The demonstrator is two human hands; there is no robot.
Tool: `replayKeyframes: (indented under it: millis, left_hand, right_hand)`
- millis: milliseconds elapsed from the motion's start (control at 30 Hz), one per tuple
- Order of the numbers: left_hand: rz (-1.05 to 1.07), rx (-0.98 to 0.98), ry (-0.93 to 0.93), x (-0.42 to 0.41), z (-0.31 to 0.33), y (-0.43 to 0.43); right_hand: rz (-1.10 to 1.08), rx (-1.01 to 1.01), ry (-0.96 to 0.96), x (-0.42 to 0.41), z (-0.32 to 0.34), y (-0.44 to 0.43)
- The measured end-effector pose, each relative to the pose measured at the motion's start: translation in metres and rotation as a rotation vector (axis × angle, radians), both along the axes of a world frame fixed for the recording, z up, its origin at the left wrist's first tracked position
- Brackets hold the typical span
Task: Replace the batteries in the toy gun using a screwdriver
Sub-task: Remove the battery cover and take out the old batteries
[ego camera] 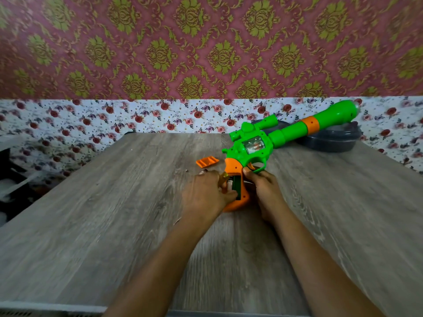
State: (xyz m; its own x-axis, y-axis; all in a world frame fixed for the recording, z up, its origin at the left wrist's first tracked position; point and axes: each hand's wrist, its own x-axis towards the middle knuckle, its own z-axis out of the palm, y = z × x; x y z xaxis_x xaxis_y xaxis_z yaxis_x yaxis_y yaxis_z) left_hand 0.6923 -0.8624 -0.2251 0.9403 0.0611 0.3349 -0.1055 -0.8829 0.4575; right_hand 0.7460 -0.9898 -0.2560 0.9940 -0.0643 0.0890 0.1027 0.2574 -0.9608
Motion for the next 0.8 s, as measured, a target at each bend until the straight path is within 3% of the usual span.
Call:
replayKeyframes:
  millis: [67, 200, 300, 400, 533, 800]
  left_hand:
    - [0.012, -0.018, -0.024, 0.0, 0.0, -0.001]
    - [-0.048, -0.267, 0.022, 0.0, 0.002, 0.007]
    - [0.07, -0.366, -0.041, 0.006, 0.005, 0.026]
    - [0.232, -0.285, -0.07, 0.016, 0.0, 0.049]
    - [0.388, -0.075, 0.034, 0.021, -0.011, 0.061]
    - [0.375, 0.096, 0.104, 0.029, -0.017, 0.058]
  right_hand:
    - [-0.004, 0.0, 0.003, 0.001, 0.0, 0.0]
    - [-0.013, 0.011, 0.013, 0.004, -0.003, -0.001]
    - [-0.015, 0.038, 0.027, 0.005, -0.003, -0.002]
    - [-0.02, 0.037, 0.04, 0.005, -0.003, -0.003]
    - [-0.011, 0.024, 0.055, 0.003, -0.002, -0.003]
    - [-0.012, 0.034, 0.077, -0.001, 0.001, -0.003]
